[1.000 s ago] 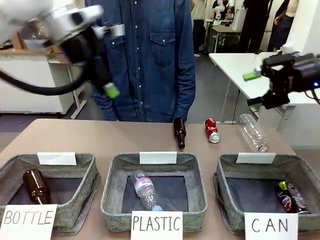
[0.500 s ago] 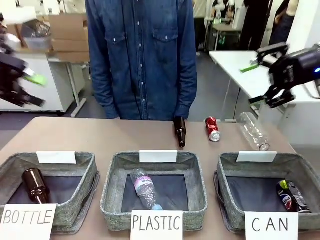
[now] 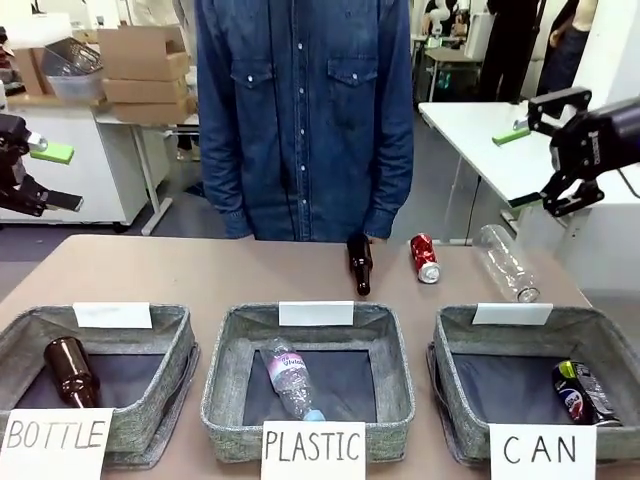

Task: Sort the can waste into the basket.
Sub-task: Pick up the can waste from the table and place it in the right Fabric basket.

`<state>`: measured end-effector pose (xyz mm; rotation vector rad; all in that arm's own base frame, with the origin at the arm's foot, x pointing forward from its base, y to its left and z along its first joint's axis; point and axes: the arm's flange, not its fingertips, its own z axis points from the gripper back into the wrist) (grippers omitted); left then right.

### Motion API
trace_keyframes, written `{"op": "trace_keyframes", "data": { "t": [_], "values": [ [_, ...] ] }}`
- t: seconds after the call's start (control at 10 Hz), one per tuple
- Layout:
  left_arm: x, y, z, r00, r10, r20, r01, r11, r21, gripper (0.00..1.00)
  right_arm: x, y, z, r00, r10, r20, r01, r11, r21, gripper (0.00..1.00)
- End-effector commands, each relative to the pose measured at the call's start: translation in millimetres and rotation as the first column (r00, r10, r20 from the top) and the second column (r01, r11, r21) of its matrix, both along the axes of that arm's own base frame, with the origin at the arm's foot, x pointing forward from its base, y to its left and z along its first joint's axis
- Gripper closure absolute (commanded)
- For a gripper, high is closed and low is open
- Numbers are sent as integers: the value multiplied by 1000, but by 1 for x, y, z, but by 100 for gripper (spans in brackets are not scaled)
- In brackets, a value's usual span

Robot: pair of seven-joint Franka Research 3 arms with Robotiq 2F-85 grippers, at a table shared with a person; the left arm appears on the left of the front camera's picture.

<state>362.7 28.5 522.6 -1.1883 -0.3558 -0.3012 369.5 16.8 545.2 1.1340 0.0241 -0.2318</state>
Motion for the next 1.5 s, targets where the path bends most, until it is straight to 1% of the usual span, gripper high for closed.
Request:
{"op": "trace_keyframes", "data": {
  "t": [0.0,0.7,0.8,0.9,1.0,1.1,1.2,1.3,1.4],
  "values": [
    [1,7,5,1000,-5,-15,5,1000,26,0,-1,1,0,1000,5,11,-5,1000,7,0],
    [1,7,5,1000,-5,-15,5,1000,26,0,-1,1,0,1000,5,11,-5,1000,7,0],
    [1,7,5,1000,-5,-15,5,1000,26,0,0,1,0,1000,2,0,-2,1000,-1,0],
    [1,7,5,1000,-5,-15,5,1000,26,0,8,20,-6,953,-285,98,283,734,-618,0],
    [1,7,5,1000,-5,-15,5,1000,26,0,10,21,-13,935,-183,302,353,469,-809,0],
    [1,7,5,1000,-5,-15,5,1000,26,0,9,16,-16,921,-146,360,389,355,-850,0],
    [1,7,5,1000,-5,-15,5,1000,26,0,11,13,-19,897,-137,420,438,162,-884,0],
    [1,7,5,1000,-5,-15,5,1000,26,0,14,16,-20,852,-201,484,511,114,-852,0],
    [1,7,5,1000,-5,-15,5,1000,26,0,16,15,-18,761,-324,562,621,112,-776,0]
  ]
}}
